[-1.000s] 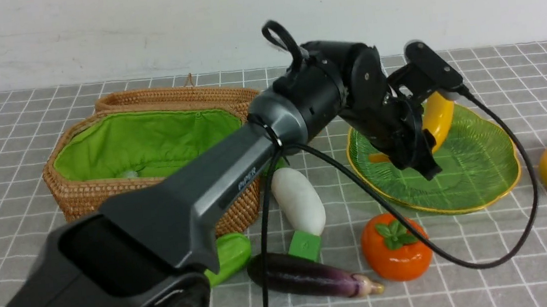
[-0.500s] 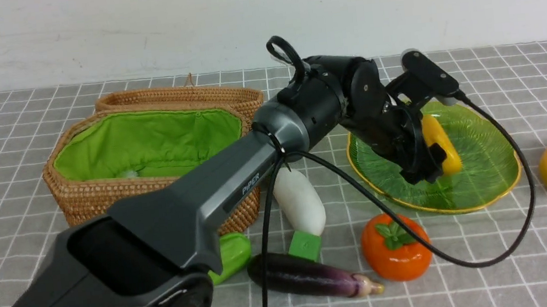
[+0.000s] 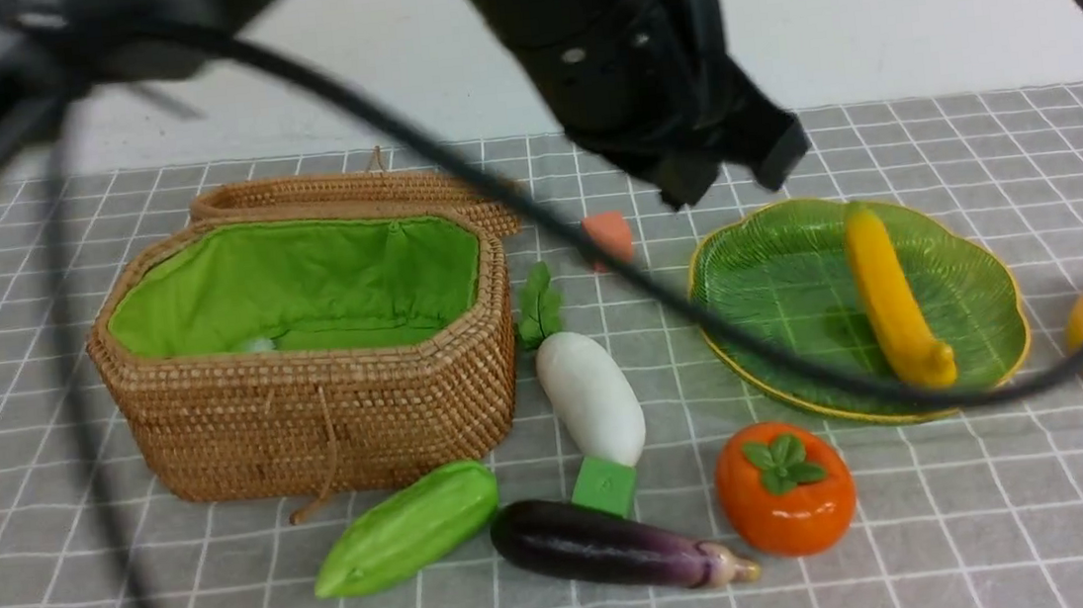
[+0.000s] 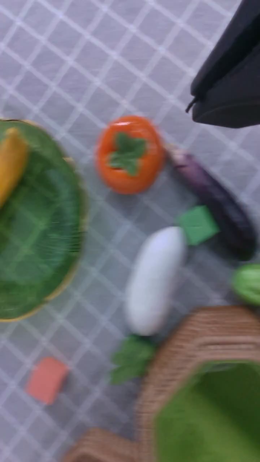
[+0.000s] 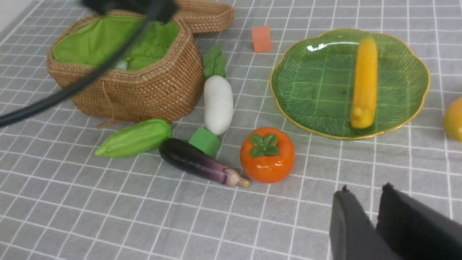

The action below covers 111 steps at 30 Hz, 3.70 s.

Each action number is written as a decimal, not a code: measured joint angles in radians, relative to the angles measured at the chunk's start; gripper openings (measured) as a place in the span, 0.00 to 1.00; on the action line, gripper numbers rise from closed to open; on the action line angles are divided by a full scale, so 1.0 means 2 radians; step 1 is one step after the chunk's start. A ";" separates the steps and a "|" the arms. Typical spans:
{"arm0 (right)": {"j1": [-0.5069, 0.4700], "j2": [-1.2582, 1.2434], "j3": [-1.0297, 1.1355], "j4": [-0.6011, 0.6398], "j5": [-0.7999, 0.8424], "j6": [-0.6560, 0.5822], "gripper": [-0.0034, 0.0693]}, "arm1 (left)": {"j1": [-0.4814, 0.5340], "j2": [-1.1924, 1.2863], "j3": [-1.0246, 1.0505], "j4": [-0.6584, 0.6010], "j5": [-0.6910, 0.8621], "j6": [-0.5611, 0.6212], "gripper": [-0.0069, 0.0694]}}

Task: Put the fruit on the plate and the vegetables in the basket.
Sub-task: Take a chayote with your left arm and place it on the basket on the left, then use the left arm to grab an eggplant and put it into the left basket

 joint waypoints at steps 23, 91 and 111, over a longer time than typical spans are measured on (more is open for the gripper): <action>0.000 0.000 0.000 0.014 -0.001 -0.020 0.23 | 0.110 -0.028 0.442 0.095 -0.250 -0.001 0.83; 0.000 0.000 -0.008 0.123 0.064 -0.108 0.27 | 0.035 -0.033 0.281 -0.109 -0.080 0.340 0.44; 0.000 0.000 -0.008 0.137 0.071 -0.108 0.27 | -0.024 0.143 0.280 0.017 -0.290 0.407 0.64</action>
